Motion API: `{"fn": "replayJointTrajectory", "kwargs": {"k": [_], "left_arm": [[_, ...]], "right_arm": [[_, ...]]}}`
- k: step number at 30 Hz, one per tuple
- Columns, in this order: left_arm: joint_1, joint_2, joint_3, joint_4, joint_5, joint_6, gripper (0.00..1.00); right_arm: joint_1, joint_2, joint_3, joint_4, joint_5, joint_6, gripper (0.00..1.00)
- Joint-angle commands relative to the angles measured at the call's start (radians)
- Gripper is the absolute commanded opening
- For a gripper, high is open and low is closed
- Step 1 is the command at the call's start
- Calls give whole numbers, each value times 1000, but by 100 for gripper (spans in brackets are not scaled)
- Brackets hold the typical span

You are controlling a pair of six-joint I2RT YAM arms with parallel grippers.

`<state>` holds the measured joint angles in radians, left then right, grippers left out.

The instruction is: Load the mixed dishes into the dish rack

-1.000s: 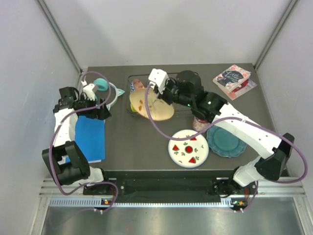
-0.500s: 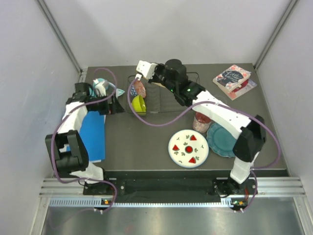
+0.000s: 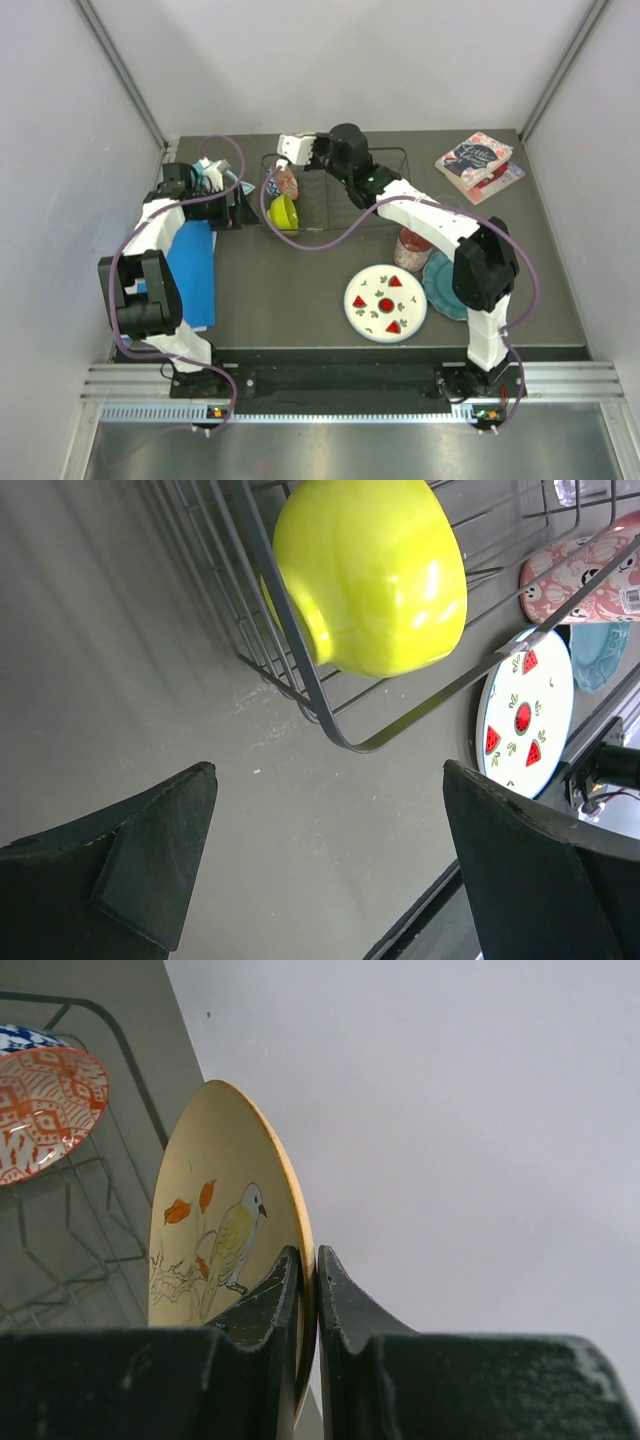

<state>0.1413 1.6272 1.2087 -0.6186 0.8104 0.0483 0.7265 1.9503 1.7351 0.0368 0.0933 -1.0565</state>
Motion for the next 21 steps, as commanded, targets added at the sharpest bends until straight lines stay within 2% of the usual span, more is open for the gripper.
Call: {"fn": "replayJointTrajectory", "kwargs": {"k": [1,11,21], "left_arm": [[4,-1,-1,56,13,22,99],[4,11,22,59,7,39,99],[14,25,-3,77,0,45,99]], "right_arm": [[-24,-31,49,244,-41,-57,0],[-30,1,17,241,-72,-16,0],[-6,-57,-101,261,-60,3,0]]}}
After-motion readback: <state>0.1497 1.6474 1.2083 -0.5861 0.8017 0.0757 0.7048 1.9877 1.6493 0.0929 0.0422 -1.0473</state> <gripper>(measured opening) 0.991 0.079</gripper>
